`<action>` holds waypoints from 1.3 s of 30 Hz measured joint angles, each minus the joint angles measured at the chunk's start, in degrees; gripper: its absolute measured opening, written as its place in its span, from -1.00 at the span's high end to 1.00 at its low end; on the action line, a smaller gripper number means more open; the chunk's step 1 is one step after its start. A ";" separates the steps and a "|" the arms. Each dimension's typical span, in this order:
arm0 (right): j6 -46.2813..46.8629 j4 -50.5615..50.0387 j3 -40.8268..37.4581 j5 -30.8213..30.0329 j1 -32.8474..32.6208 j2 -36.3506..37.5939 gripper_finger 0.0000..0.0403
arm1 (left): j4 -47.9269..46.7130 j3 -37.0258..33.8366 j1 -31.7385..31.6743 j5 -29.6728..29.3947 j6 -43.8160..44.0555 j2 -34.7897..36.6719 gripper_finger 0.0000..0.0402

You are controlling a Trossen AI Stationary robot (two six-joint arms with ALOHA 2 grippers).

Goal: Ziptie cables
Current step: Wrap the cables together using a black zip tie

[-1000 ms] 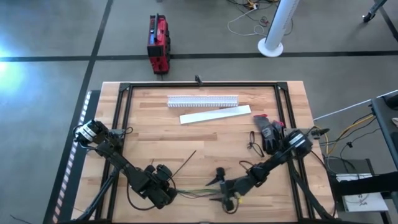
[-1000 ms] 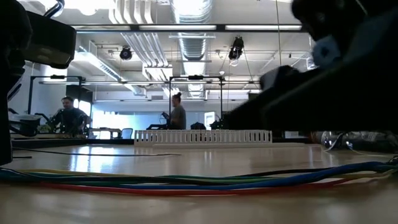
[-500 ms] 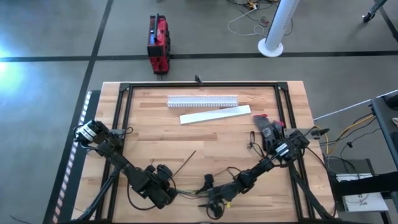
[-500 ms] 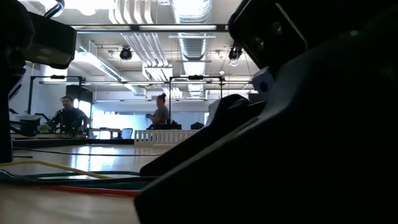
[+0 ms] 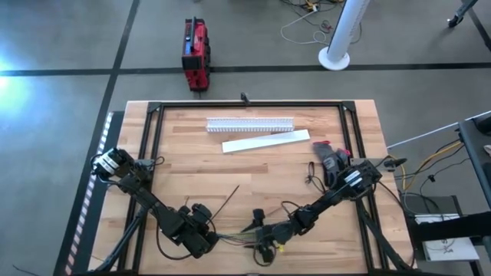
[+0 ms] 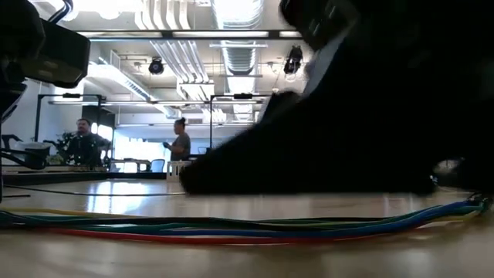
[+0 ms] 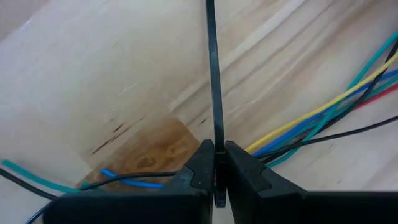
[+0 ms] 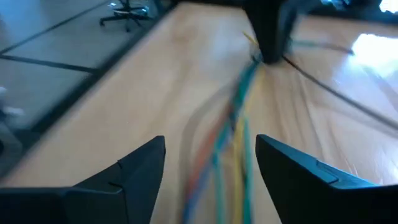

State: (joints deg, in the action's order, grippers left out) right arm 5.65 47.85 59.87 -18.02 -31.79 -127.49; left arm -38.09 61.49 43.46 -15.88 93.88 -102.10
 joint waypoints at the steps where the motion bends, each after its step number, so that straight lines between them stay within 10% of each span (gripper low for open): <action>1: 0.96 -0.02 0.09 0.00 0.37 -0.77 -0.21 | -0.02 0.00 0.00 0.00 0.45 0.00 0.96; 9: 5.85 0.38 0.68 -2.85 1.20 -3.69 -0.13 | 0.36 0.00 0.00 0.02 2.24 0.00 0.96; 25: 3.73 -3.17 0.50 -2.46 1.36 -1.31 0.65 | 0.14 -0.02 0.00 0.01 9.07 0.00 0.96; 39: -15.29 -14.52 7.79 21.38 13.16 5.44 0.06 | 0.40 -0.02 0.00 -1.24 0.78 0.00 0.96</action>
State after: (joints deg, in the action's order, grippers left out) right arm -9.65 33.34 67.66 3.36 -18.63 -122.05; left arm -37.69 61.47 43.46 -17.11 94.66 -102.10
